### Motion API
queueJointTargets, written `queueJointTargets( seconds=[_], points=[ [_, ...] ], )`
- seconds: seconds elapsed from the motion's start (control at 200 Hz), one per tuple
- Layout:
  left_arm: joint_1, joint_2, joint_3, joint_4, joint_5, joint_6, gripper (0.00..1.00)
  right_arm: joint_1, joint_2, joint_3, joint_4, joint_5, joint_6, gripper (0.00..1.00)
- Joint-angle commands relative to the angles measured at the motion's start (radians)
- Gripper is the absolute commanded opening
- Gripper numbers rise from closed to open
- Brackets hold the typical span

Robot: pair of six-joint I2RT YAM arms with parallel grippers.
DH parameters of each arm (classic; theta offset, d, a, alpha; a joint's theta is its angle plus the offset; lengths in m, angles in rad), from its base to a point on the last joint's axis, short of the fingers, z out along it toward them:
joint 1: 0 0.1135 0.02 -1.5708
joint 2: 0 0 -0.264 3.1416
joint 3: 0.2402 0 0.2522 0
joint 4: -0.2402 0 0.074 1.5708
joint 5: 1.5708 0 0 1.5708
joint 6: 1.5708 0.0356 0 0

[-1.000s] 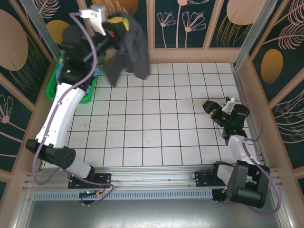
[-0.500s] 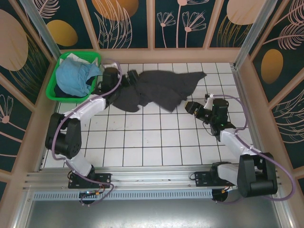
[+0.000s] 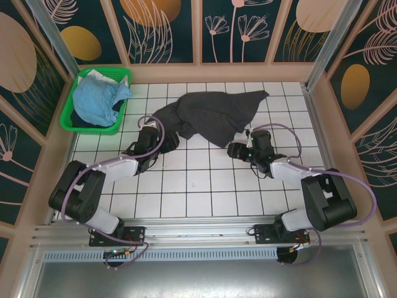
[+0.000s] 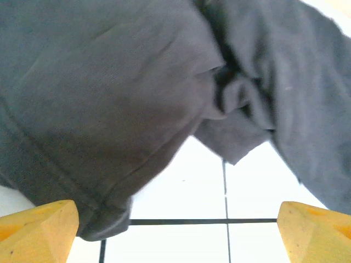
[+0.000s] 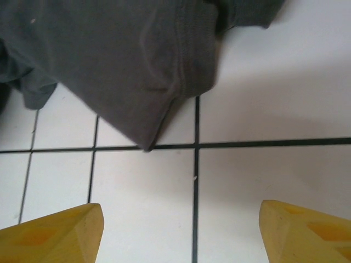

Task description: Fold and stack the t-shirts

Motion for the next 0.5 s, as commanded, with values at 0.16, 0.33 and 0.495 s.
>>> queueJointTargets(
  seconds=[0.16,0.33,0.495],
  points=[
    [-0.095,0.074,0.02,0.022,-0.081,0.053,0.89,0.001,0.068,0.064,0.033,0.029,0.001,0.73],
    [-0.087,0.171,0.095,-0.027,-0.16,0.046,0.88,0.038,0.171,0.186,0.048,-0.033,-0.002,0.71],
    [-0.031,0.231,0.132,-0.084,-0.247,0.045,0.92,0.079,0.294,0.298,0.018,-0.019,0.013,0.7]
  ],
)
